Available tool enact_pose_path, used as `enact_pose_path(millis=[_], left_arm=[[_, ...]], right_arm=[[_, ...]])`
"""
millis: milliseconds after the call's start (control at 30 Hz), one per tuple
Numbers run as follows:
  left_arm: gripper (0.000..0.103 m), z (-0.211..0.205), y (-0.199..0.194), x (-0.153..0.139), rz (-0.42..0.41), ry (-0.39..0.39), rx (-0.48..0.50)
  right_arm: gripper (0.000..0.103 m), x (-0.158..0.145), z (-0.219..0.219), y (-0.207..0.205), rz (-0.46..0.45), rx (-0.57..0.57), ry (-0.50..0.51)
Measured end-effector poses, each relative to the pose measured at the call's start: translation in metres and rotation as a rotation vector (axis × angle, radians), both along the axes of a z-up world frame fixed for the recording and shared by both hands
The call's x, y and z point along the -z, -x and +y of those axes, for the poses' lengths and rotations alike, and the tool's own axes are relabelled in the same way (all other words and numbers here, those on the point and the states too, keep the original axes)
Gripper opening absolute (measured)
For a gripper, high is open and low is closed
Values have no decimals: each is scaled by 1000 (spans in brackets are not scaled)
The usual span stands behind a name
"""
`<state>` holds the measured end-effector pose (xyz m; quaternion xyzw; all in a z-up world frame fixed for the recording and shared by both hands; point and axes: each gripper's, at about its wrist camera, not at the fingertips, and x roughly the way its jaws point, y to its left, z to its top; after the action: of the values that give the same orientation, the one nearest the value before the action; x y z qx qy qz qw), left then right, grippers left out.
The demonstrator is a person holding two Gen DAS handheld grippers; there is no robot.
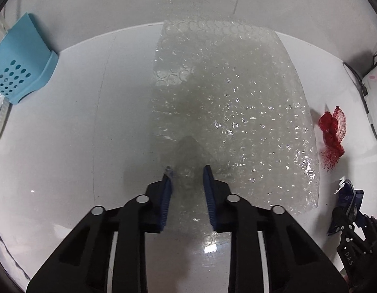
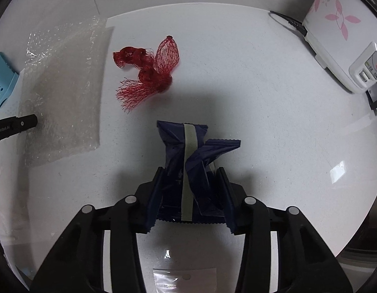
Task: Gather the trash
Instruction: 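Grasp the blue wrapper with the right tool while the left tool grasps the bubble wrap, then lift the bubble wrap with the left tool while the right tool lifts the blue wrapper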
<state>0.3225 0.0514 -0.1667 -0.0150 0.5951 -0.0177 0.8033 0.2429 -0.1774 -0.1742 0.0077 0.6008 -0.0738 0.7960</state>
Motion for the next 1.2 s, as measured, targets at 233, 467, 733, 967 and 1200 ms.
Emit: enact_pose_path(millis=[233, 467, 733, 967, 1200], left_arm=[[10, 4, 11, 2, -25, 22, 18], [4, 8, 14, -8, -47, 61, 32], [4, 12, 42, -28, -84, 77, 37], [4, 14, 55, -45, -121, 96, 38], [4, 15, 88, -73, -183, 106, 1]], right_arm=[[32, -8, 4, 8, -29, 16, 6], [31, -21, 7, 16, -50, 1, 16], [31, -29, 4, 16, -75, -15, 14], [31, -37, 6, 22, -110, -37, 16], [31, -51, 7, 35, -145, -95, 6]])
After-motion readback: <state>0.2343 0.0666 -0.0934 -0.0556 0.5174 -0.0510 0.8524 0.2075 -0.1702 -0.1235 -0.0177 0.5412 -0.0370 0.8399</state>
